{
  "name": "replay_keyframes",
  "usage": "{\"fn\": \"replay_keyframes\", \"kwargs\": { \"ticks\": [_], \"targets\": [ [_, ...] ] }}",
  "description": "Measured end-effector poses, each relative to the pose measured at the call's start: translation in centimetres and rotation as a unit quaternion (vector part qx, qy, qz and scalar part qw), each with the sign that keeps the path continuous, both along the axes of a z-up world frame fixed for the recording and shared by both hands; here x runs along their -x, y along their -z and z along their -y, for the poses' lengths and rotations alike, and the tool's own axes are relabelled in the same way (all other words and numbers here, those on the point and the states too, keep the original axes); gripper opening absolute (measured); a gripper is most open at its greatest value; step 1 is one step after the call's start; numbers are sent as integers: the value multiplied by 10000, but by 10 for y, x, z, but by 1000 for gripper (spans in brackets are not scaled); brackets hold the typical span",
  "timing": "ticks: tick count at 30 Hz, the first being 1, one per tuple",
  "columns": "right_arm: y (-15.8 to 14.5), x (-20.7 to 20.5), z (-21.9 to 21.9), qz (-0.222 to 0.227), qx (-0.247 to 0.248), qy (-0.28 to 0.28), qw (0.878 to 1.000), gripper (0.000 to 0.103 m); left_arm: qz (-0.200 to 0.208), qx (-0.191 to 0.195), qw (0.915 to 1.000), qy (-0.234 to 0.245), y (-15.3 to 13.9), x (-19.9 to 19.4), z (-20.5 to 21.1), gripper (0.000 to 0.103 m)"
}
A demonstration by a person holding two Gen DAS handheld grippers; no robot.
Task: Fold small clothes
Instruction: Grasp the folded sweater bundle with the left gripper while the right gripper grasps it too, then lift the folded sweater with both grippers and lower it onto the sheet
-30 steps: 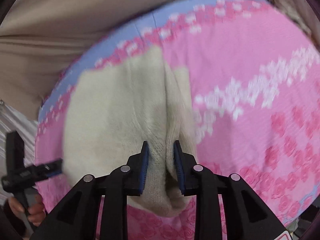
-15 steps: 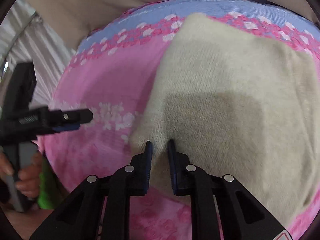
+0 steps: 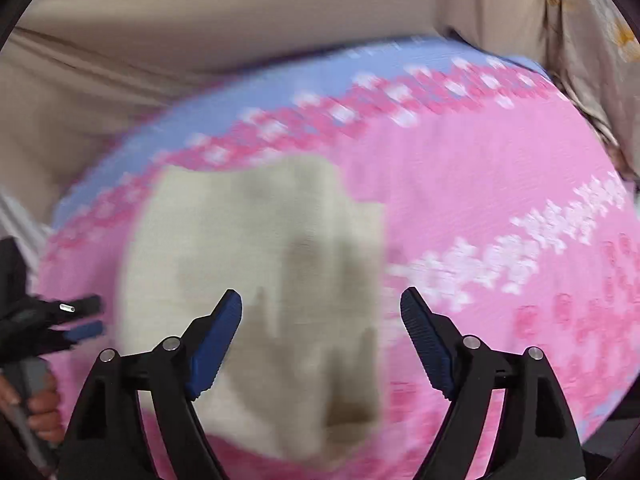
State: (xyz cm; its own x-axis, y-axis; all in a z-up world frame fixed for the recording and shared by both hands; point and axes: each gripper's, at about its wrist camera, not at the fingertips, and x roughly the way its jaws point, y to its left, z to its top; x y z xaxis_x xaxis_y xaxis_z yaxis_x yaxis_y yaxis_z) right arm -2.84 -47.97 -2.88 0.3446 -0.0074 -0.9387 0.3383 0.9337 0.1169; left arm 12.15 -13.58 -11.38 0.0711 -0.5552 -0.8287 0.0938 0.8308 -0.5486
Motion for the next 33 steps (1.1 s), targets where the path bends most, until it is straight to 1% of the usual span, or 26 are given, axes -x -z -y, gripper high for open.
{"fn": "replay_keyframes", "kwargs": {
  "ticks": [1, 3, 5, 6, 7, 8, 9, 10, 11, 12, 13, 14, 15, 18, 20, 21, 23, 24, 26, 28, 29, 30, 31, 32, 33],
  "targets": [
    [12, -3, 8, -147, -322, 38, 9994, 80, -89, 64, 9999, 48, 6, -2, 7, 91],
    [34, -7, 22, -231, -1084, 195, 9936, 80, -220, 221, 9994, 162, 19, -4, 24, 91],
    [53, -7, 25, -182, -1671, 251, 9855, 80, -318, 208, 9992, 153, 33, -7, 32, 91],
    [60, -6, 27, -159, -1960, 315, 9800, 78, -397, 331, 9986, 99, 42, -9, 34, 93],
    [66, -7, 29, -120, -2304, 346, 9724, 73, -437, 401, 9982, 24, 46, -9, 34, 94],
    [67, -8, 30, -39, -2528, 307, 9670, 54, -390, 490, 9980, -99, 45, -9, 33, 90],
    [61, -11, 26, 8, -2495, 245, 9681, 41, -456, 654, 9968, -55, 46, -9, 36, 70],
    [53, -15, 24, 64, -2398, 103, 9708, 37, -435, 582, 9973, -68, 43, -9, 37, 61],
    [38, -17, 21, 160, -2258, -128, 9739, 32, -358, 606, 9975, -94, 37, -6, 38, 54],
    [25, -17, 20, 272, -2182, -278, 9751, 29, -270, 636, 9976, -85, 28, -4, 39, 46],
    [6, -15, 21, 444, -2110, -404, 9756, 29, -197, 654, 9976, -93, 18, -2, 40, 43],
    [-16, -14, 24, 651, -2003, -480, 9764, 28, -126, 716, 9973, -97, 7, 1, 41, 43],
    [-31, -10, 28, 796, -1885, -522, 9774, 28, -3, 855, 9963, -107, -8, 4, 44, 43],
    [-74, -3, 52, 1230, -1529, -622, 9786, 28, 344, 1228, 9918, -50, -46, 12, 63, 43],
    [-87, -4, 72, 1346, -1305, -617, 9803, 29, 505, 1339, 9897, 30, -60, 14, 83, 43],
    [-88, -5, 85, 1341, -1264, -557, 9813, 30, 626, 1347, 9888, 134, -66, 15, 97, 44],
    [-71, -15, 109, 1189, -1334, -355, 9833, 32, 752, 1211, 9895, 219, -66, 16, 119, 49],
    [-61, -17, 118, 1115, -1307, -297, 9847, 33, 796, 1061, 9910, 203, -59, 15, 132, 53],
    [-27, -25, 133, 792, -1217, -147, 9893, 36, 735, 708, 9946, 163, -38, 13, 151, 54],
    [17, -30, 144, 183, -1018, 109, 9946, 41, 557, 158, 9982, 136, -6, 9, 166, 54],
    [26, -27, 149, 207, -1077, 128, 9939, 45, 490, -6, 9987, 140, 5, 7, 171, 56],
    [29, -24, 154, 371, -1199, 164, 9920, 49, 369, -1, 9993, 61, 15, 7, 172, 71],
    [29, -21, 158, 449, -1289, 233, 9904, 53, 257, 26, 9996, -65, 19, 8, 169, 76],
    [29, -18, 160, 472, -1346, 296, 9893, 60, 176, 35, 9996, -212, 22, 8, 168, 80],
    [29, -16, 160, 501, -1402, 294, 9884, 63, 77, 15, 9996, -281, 25, 7, 168, 90]
  ]
}}
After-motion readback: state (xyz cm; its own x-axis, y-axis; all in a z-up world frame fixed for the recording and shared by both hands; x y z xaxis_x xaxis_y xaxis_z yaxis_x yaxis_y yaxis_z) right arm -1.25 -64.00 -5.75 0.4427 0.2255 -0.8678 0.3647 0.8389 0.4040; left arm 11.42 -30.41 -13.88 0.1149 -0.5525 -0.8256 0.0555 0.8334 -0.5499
